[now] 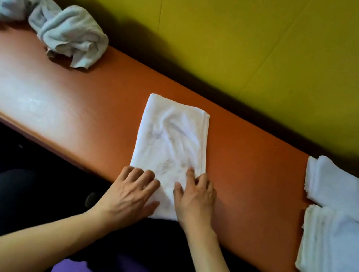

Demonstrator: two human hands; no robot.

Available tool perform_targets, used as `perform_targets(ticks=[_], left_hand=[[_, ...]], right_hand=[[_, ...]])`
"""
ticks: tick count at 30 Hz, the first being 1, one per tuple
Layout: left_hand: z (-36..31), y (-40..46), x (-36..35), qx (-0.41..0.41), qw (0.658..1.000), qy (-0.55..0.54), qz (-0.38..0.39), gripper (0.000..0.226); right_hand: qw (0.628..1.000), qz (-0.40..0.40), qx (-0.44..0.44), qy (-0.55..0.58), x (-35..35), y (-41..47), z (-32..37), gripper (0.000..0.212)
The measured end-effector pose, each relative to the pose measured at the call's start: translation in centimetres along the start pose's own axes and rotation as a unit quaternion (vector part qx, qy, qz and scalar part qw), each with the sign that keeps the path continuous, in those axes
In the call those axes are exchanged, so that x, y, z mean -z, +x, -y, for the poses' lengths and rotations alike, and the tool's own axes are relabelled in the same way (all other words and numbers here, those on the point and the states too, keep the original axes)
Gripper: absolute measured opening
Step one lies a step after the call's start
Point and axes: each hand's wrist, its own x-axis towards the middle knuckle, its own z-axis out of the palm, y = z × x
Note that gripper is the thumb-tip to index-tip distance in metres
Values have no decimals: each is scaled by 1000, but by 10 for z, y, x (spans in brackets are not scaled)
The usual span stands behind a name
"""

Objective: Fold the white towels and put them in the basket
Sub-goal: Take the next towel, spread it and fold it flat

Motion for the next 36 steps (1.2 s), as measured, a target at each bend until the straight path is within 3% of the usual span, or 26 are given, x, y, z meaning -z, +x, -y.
perform_targets(ticks=[3, 6, 9, 13, 17, 20, 23, 25, 29, 34, 36], left_hand=[[-2, -30, 1, -3, 993, 23, 113, 76], [2, -37, 7, -27, 996, 23, 85, 56], [5, -31, 18, 0, 995, -86, 46, 47], [9, -34, 33, 130, 954, -268, 22, 33], [19, -42, 42, 257, 899, -353, -2, 23], [26, -46, 52, 261, 887, -381, -17, 18], [30, -49, 61, 230, 883, -408, -19, 17], [31, -48, 67, 229, 875, -426, -32, 19], [35, -38, 77, 251, 855, -447, -75, 37], [42, -7, 78, 280, 837, -457, -107, 22], [46, 9, 74, 330, 795, -497, -115, 26]], right_hand=[[1000, -3, 0, -9, 1, 0, -1, 64], [1000, 8, 2, -5, 3, -2, 0, 67], [999, 19, 9, 47, 5, -9, -6, 70], [989, 34, 66, 128, 15, -30, -27, 54], [983, 8, 107, 149, 25, -54, -46, 69], [975, 32, 160, 149, 30, -67, -48, 69], [964, 37, 186, 186, 33, -73, -43, 44], [946, 8, 151, 286, 37, -73, -43, 32], [863, 5, 68, 501, 45, -65, -45, 24], [852, -43, 15, 522, 44, -41, -20, 17], [857, -85, -8, 507, 41, -23, -9, 8]])
